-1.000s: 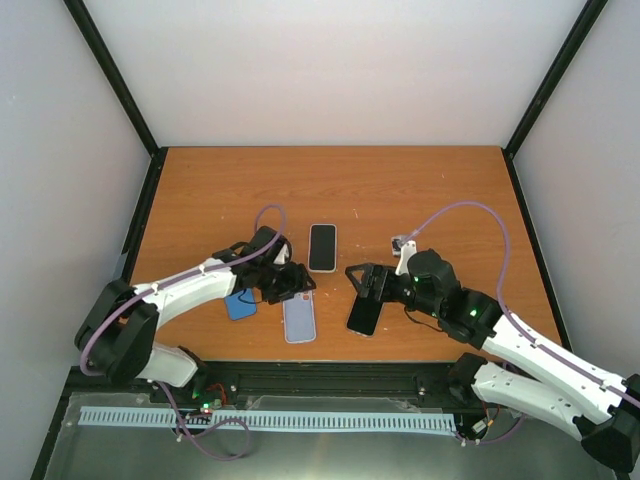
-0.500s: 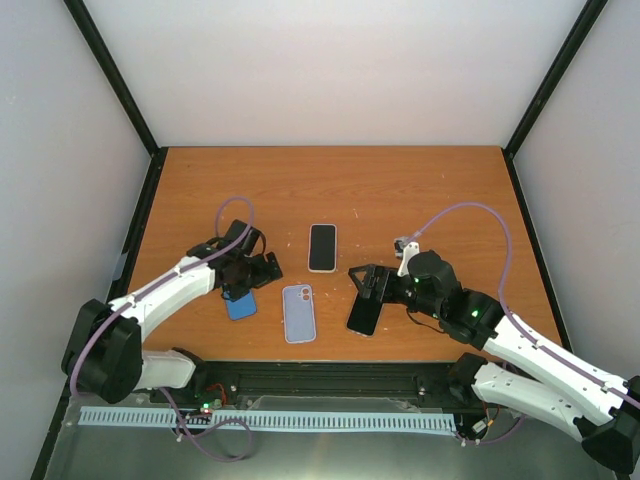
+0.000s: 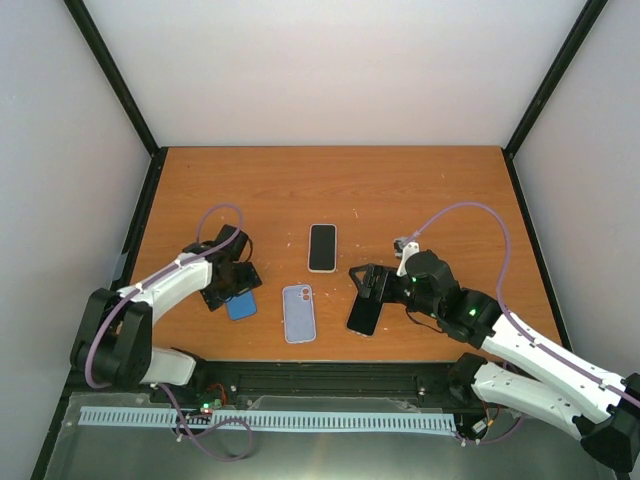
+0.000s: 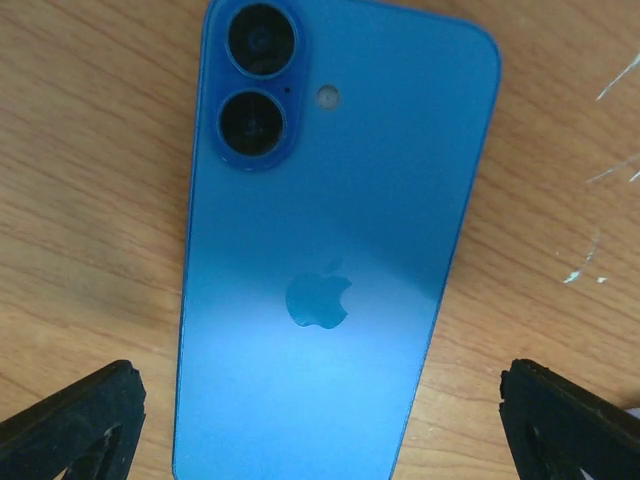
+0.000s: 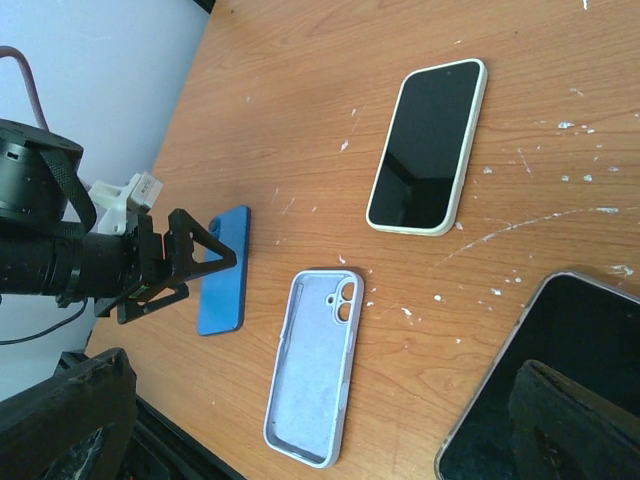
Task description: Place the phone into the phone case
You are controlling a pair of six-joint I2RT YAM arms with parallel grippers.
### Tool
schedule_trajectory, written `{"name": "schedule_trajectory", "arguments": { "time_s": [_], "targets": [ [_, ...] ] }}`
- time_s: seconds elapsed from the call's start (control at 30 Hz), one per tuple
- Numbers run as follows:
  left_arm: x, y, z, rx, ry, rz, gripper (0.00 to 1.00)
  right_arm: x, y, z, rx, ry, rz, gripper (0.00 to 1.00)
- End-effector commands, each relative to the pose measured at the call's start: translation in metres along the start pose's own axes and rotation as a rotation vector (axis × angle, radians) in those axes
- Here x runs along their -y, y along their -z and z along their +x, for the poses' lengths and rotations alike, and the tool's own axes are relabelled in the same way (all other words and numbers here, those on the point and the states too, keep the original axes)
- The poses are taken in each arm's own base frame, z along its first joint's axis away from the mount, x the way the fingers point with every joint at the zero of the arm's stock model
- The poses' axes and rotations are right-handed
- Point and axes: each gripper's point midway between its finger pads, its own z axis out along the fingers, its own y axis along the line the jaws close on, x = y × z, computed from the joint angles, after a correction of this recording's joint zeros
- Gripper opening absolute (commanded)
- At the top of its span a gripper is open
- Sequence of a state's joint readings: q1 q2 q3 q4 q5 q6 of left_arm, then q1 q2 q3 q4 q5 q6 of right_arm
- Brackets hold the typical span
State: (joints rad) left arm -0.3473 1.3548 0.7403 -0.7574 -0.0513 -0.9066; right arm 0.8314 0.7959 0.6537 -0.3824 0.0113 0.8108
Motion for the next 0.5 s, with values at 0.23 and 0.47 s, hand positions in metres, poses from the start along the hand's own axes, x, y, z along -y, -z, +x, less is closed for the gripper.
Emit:
{"name": "schedule_trajectory", "arguments": {
  "time_s": [0.23,0.47],
  "targets": [
    [0.006,-0.018,-0.001,-0.017,-0.047,0.013,0.94,0.008,-0.002,-0.001,0.008,-0.008,0.042,1.0],
    [-0.005,-0.027,0.0,-0.032,-0.019,-0.046,0.93,0.009,-0.003,0.0,0.003,-0.011,0.042,1.0]
  ]
}}
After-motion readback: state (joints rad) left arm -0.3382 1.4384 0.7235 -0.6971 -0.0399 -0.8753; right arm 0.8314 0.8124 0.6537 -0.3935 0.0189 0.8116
